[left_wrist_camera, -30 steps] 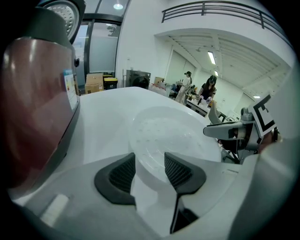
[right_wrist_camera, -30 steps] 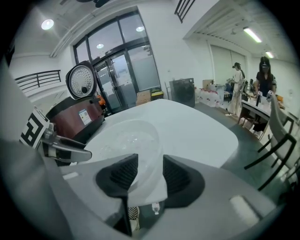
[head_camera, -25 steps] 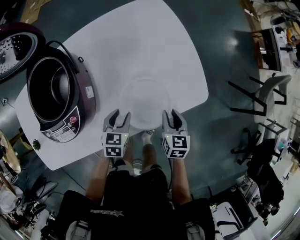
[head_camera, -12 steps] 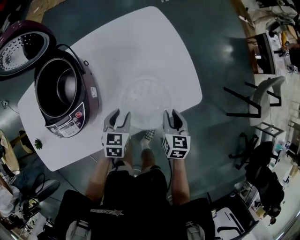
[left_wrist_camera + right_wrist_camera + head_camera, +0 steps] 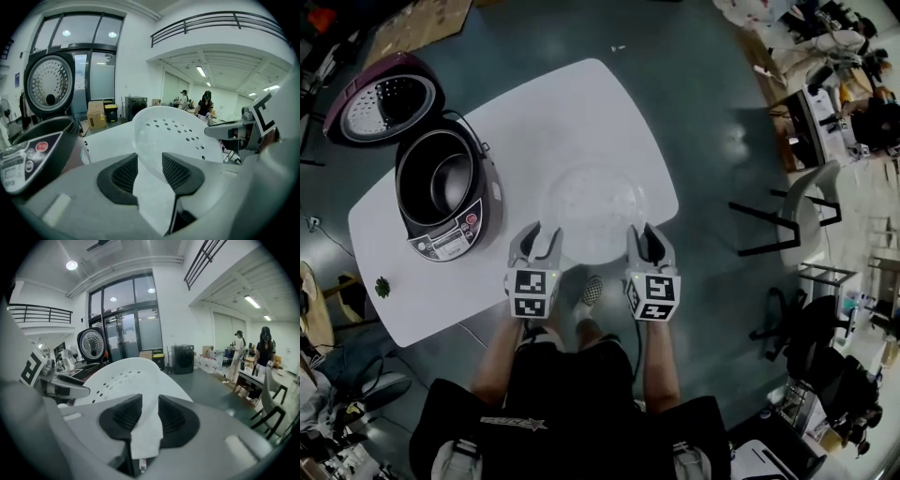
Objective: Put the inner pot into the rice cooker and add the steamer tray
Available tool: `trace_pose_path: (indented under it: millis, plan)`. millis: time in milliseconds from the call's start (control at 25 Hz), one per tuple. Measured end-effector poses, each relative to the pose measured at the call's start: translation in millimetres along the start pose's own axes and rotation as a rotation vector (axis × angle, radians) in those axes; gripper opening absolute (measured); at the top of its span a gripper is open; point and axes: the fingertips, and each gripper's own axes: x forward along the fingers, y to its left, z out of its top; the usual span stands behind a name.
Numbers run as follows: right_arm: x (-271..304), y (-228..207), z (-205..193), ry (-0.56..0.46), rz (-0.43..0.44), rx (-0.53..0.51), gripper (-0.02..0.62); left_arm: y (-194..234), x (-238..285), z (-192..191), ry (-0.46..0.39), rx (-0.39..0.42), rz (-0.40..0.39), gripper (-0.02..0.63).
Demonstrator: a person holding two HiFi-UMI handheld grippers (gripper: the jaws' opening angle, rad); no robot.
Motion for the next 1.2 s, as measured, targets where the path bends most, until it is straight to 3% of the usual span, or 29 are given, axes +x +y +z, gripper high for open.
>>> trace_pose_path:
  millis: [480, 760, 1200]
  plan:
    - [-62.8, 4.8, 65.7, -0.166, 0.037, -0.067, 0.109, -23.2, -68.5, 59.4, -0.162, 0.042, 0.087, 0.167]
    - [-81.0, 22.0, 88.2, -0.242, 0.096, -0.103, 0.106, -21.3, -106.0, 72.0, -0.232, 0.047, 0.159, 0.167]
    - [-55.5, 108.3, 143.3, -0.31, 0.229, -0.158, 0.104, 57.6, -161.0, 90.3, -0.281, 0.031, 0.311, 0.167]
